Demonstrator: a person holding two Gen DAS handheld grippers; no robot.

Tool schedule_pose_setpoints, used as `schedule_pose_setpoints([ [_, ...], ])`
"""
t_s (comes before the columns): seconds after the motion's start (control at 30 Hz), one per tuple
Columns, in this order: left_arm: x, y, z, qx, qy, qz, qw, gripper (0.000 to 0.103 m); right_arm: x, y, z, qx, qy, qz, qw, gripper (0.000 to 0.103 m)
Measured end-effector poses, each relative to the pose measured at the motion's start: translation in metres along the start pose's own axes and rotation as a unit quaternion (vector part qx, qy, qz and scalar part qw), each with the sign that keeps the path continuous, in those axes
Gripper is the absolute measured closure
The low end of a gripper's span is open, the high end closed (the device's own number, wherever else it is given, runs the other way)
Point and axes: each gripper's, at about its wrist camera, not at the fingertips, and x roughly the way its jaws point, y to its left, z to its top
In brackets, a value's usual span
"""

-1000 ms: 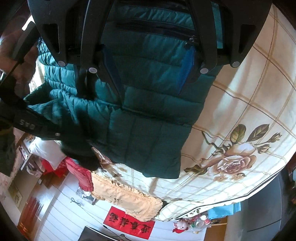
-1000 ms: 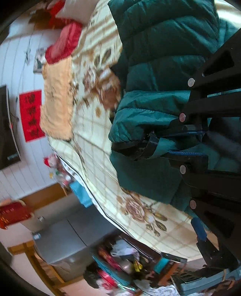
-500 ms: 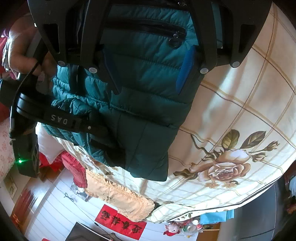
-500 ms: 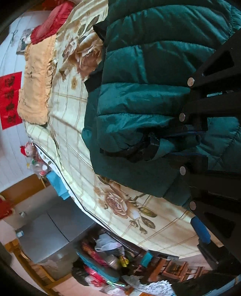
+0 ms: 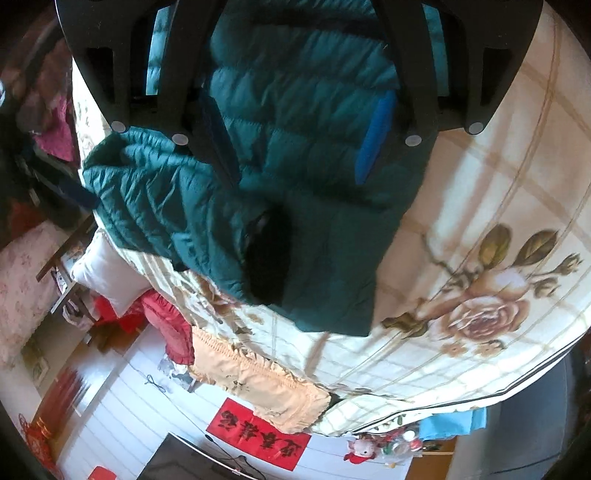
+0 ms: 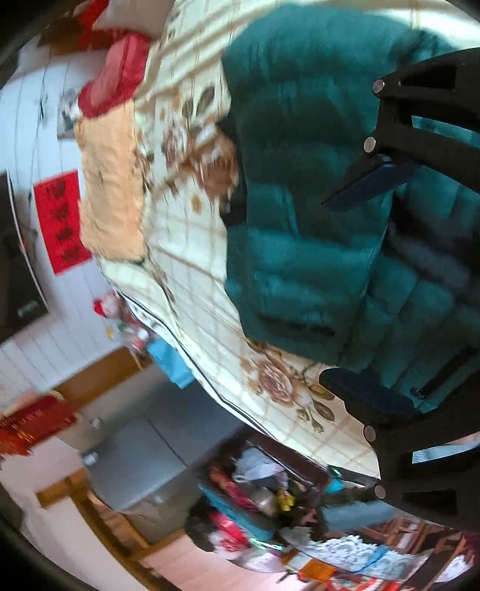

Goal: Fold large clothes
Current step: 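Lay the sleeve on the jacket front and open the right tool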

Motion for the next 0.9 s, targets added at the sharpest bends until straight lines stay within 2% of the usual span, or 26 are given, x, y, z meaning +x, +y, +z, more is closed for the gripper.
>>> schedule_pose_setpoints([
  [0.13, 0.026, -0.014, 0.015, -0.003, 0.01, -0.001, 0.9999, 0.037, -0.038, -0.03, -0.007, 0.015, -0.015, -0.026, 0.999, 0.018],
  [0.37, 0.068, -0.037, 0.022, -0.001, 0.025, 0.029, 0.9993, 0.038, -0.092, -0.088, -0.024, 0.059, -0.035, -0.072, 0.995, 0.018],
  [0.43, 0.067, -0.043, 0.022, 0.004, 0.013, 0.01, 0.9999, 0.046, -0.101, -0.099, -0.027, 0.069, -0.042, -0.082, 0.993, 0.018],
  [0.5, 0.06, -0.048, 0.025, 0.017, -0.004, 0.011, 0.9998, 0.083, -0.108, -0.111, -0.028, 0.082, -0.051, -0.094, 0.991, 0.018],
  [0.53, 0.058, -0.049, 0.028, 0.021, -0.006, 0.009, 0.9997, 0.087, -0.108, -0.112, -0.028, 0.086, -0.054, -0.097, 0.99, 0.018],
  [0.63, 0.049, -0.048, 0.038, 0.029, -0.017, -0.002, 0.9994, 0.092, -0.106, -0.123, -0.025, 0.107, -0.063, -0.107, 0.987, 0.018],
  [0.77, 0.03, -0.043, 0.051, 0.057, -0.053, 0.023, 0.9968, 0.095, -0.091, -0.124, -0.019, 0.111, -0.061, -0.105, 0.986, 0.018],
  [0.9, 0.021, -0.015, 0.06, 0.041, -0.063, 0.037, 0.9965, 0.095, -0.062, -0.116, -0.013, 0.103, -0.047, -0.1, 0.989, 0.018],
])
